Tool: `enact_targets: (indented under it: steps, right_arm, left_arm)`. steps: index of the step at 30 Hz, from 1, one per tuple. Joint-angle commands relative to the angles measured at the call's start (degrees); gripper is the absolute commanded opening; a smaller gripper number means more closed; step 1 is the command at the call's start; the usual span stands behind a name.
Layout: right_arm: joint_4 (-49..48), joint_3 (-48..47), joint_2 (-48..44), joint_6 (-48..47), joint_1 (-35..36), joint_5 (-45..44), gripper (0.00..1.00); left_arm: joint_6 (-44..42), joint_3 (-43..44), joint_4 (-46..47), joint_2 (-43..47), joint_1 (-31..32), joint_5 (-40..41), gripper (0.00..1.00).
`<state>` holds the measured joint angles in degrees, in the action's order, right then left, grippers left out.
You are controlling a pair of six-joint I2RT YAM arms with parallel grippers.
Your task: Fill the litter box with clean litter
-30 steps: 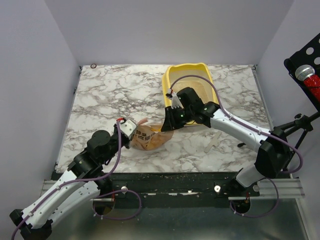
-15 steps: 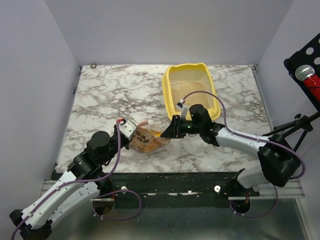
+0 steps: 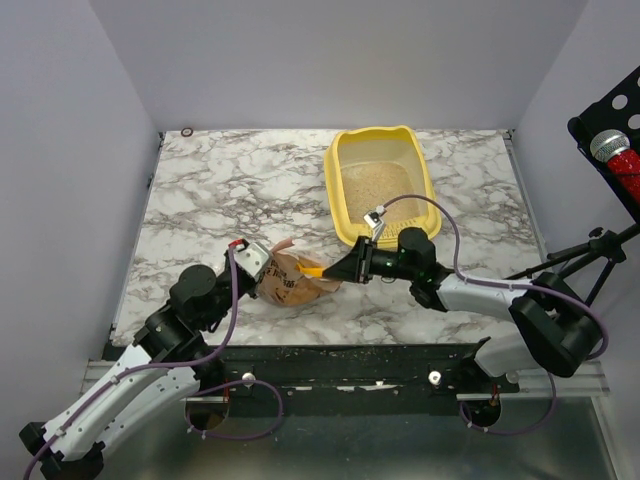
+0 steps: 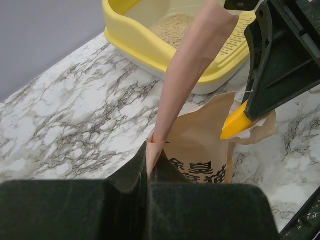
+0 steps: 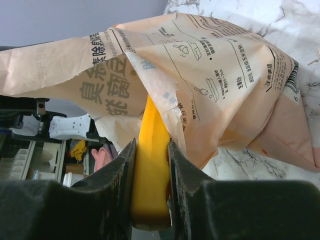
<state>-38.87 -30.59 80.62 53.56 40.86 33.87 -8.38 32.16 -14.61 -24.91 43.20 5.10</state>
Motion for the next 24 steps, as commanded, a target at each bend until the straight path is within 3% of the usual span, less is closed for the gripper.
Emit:
enact_targets:
  steps: [1,6,12,24]
  right_arm:
    - [-12.62,4.21,-2.57,4.35,0.18,1.56,0.01]
    - [-24.82,5.35,0.50,10.76,0.18,3.05,0.01]
    - [-27.05,5.54,0.25,12.18,-0.17,3.75,0.01]
    - [-7.81,7.56,-16.45,6.21,-3.77,3.22,0.01]
  left_arm:
    - [-0.23,-0.52,7.14,2.93,-0.22,-1.58,0.00]
    - [-0.76,-1.14,8.02,3.46,-0.22,-4.66,0.00]
    - [-0.85,-1.31,7.84,2.67,-0.22,-5.02,0.00]
    - [-1.02,-1.22,7.76,2.14,-0.13,-5.02,0.00]
